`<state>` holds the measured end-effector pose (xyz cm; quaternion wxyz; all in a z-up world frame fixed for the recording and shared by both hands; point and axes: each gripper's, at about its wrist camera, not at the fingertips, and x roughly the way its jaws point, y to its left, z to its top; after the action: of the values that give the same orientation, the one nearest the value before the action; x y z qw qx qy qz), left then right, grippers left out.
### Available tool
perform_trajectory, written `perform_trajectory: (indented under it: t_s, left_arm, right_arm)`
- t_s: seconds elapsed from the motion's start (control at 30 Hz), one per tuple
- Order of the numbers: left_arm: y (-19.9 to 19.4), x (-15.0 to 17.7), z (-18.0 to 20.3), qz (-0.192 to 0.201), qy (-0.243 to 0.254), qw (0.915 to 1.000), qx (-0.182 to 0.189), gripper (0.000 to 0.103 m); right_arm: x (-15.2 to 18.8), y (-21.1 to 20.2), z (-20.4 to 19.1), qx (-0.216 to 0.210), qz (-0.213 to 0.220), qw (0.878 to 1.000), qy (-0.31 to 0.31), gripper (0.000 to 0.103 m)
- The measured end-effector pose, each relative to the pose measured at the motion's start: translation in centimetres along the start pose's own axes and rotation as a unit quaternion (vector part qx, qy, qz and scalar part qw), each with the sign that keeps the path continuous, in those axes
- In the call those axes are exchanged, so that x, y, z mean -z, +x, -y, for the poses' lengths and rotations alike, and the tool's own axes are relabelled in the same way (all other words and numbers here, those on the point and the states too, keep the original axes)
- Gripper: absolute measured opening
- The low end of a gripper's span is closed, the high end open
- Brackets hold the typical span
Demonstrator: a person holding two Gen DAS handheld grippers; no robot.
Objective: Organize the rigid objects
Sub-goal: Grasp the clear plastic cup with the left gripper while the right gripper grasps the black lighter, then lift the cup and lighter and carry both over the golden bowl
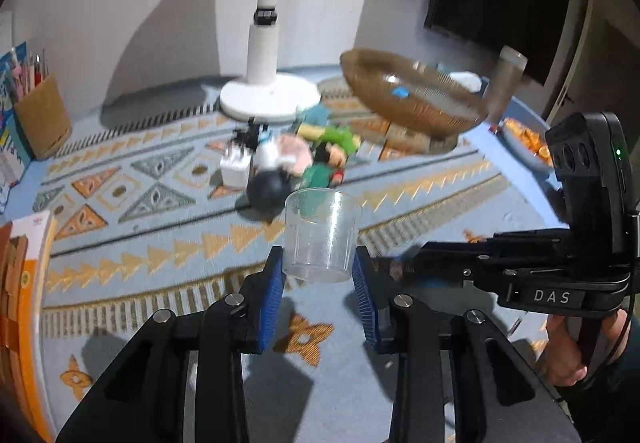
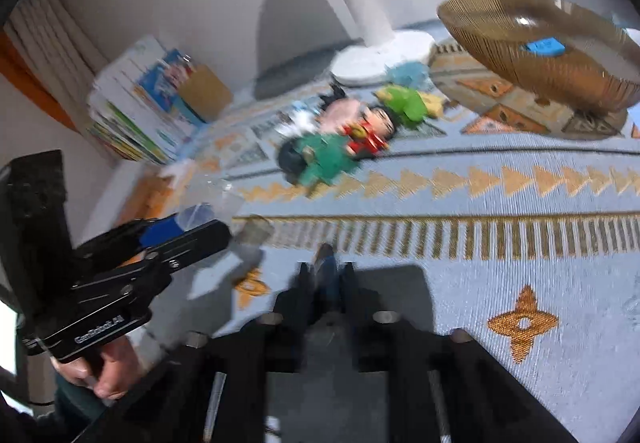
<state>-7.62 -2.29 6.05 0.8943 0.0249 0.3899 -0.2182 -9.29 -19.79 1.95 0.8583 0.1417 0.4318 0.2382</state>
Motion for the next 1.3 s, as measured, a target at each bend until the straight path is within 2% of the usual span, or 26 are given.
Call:
perform_trajectory:
  t_s: [0.03, 0.1, 0.17, 0.23, 0.27, 0.33, 0.37, 0.4, 0.47, 0.5, 0.53, 0.57, 0.6, 0.63, 0.7, 0.73, 0.83, 1.0, 1.07, 1.2, 1.27, 1.3]
  left_arm:
    - [-0.4, -0.5, 0.3, 0.006, 0.003, 1.0, -0.001, 0.031]
    - [-0.6, -1.1, 0.6, 0.013, 0.008, 0.9999, -0.002, 0.031]
    - [-0.6, -1.5, 0.6, 0.013, 0.007, 0.9999, -0.006, 0.031]
    - [-0.5, -1.3, 0.4, 0.009, 0.004, 0.9999, -0.006, 0.031]
    - [-0.5, -1.1, 0.2, 0.008, 0.002, 1.0, -0.005, 0.031]
    - [-0.4, -0.7, -0.1, 0.004, -0.004, 1.0, -0.004, 0.031]
    - [-0.3, -0.6, -0.3, 0.001, -0.008, 1.0, -0.005, 0.031]
    - [-0.2, -0.4, -0.4, -0.001, -0.01, 0.9999, -0.005, 0.031]
    - [-0.2, -0.2, -0.5, -0.003, -0.012, 0.9999, -0.007, 0.031]
    - [-0.2, -0.1, -0.5, -0.004, -0.01, 0.9999, -0.007, 0.031]
    - [-0.3, -0.1, -0.4, -0.003, -0.008, 0.9999, -0.008, 0.031]
    - [-0.4, -0.1, -0.3, -0.003, -0.005, 0.9999, -0.009, 0.031]
    - [-0.4, -0.1, -0.3, -0.002, -0.003, 0.9999, -0.01, 0.031]
    - [-0.5, -0.2, -0.2, 0.0, -0.001, 0.9999, -0.01, 0.031]
    - [-0.6, -0.4, 0.0, 0.001, 0.001, 1.0, -0.008, 0.031]
    - [-0.6, -0.6, 0.2, 0.002, 0.004, 0.9999, -0.009, 0.031]
    - [-0.9, -1.6, 0.8, 0.008, 0.015, 0.9998, -0.012, 0.031]
    - [-1.8, -4.7, 2.3, 0.029, 0.041, 0.9987, -0.012, 0.031]
    - [-1.9, -6.6, 3.0, 0.039, 0.046, 0.9982, -0.009, 0.031]
    - [-1.3, -10.9, 4.6, 0.06, 0.043, 0.9973, 0.001, 0.031]
    - [0.0, -13.2, 5.6, 0.066, 0.037, 0.9971, 0.005, 0.031]
    - [1.0, -14.3, 6.1, 0.065, 0.031, 0.9974, 0.008, 0.031]
  right_arm:
    - [-0.2, -0.5, -0.2, 0.001, 0.006, 1.0, -0.001, 0.01]
    - [-0.6, -1.0, -0.6, 0.041, 0.011, 0.999, -0.016, 0.01]
    - [-0.6, -0.8, -0.4, 0.064, -0.006, 0.997, -0.039, 0.01]
    - [0.0, -0.4, 0.4, 0.026, -0.037, 0.998, -0.034, 0.015]
    - [0.2, -0.3, 0.5, 0.01, -0.048, 0.998, -0.038, 0.021]
    - [0.7, -0.2, -0.3, 0.026, -0.057, 0.996, -0.069, 0.044]
    - [1.0, -0.1, -1.0, 0.043, -0.059, 0.993, -0.092, 0.062]
    - [1.3, 0.2, -1.6, 0.05, -0.061, 0.991, -0.112, 0.065]
    - [2.1, 1.1, -3.2, 0.053, -0.077, 0.984, -0.153, 0.064]
    - [2.6, 1.7, -3.7, 0.074, -0.082, 0.979, -0.171, 0.06]
    - [3.2, 2.7, -4.4, 0.114, -0.091, 0.969, -0.198, 0.054]
    - [3.6, 3.6, -4.6, 0.138, -0.101, 0.962, -0.214, 0.045]
    - [3.7, 3.5, -5.1, 0.144, -0.084, 0.96, -0.227, 0.037]
    - [4.0, 3.7, -5.6, 0.138, -0.085, 0.959, -0.232, 0.027]
    - [4.3, 3.9, -6.1, 0.14, -0.08, 0.959, -0.231, 0.024]
    - [4.4, 3.9, -6.3, 0.137, -0.079, 0.961, -0.229, 0.024]
    - [3.8, 3.1, -5.4, 0.06, -0.08, 0.981, -0.166, 0.023]
    - [0.5, -1.7, -3.1, -0.012, -0.019, 0.996, -0.09, 0.023]
    - [-1.3, -4.5, -1.4, -0.018, 0.014, 0.998, -0.063, 0.023]
    - [-5.4, -10.5, 2.1, 0.06, 0.098, 0.993, -0.04, 0.023]
    - [-7.6, -13.6, 4.0, 0.144, 0.143, 0.979, -0.028, 0.023]
    - [-8.2, -14.3, 4.6, 0.165, 0.152, 0.974, -0.021, 0.023]
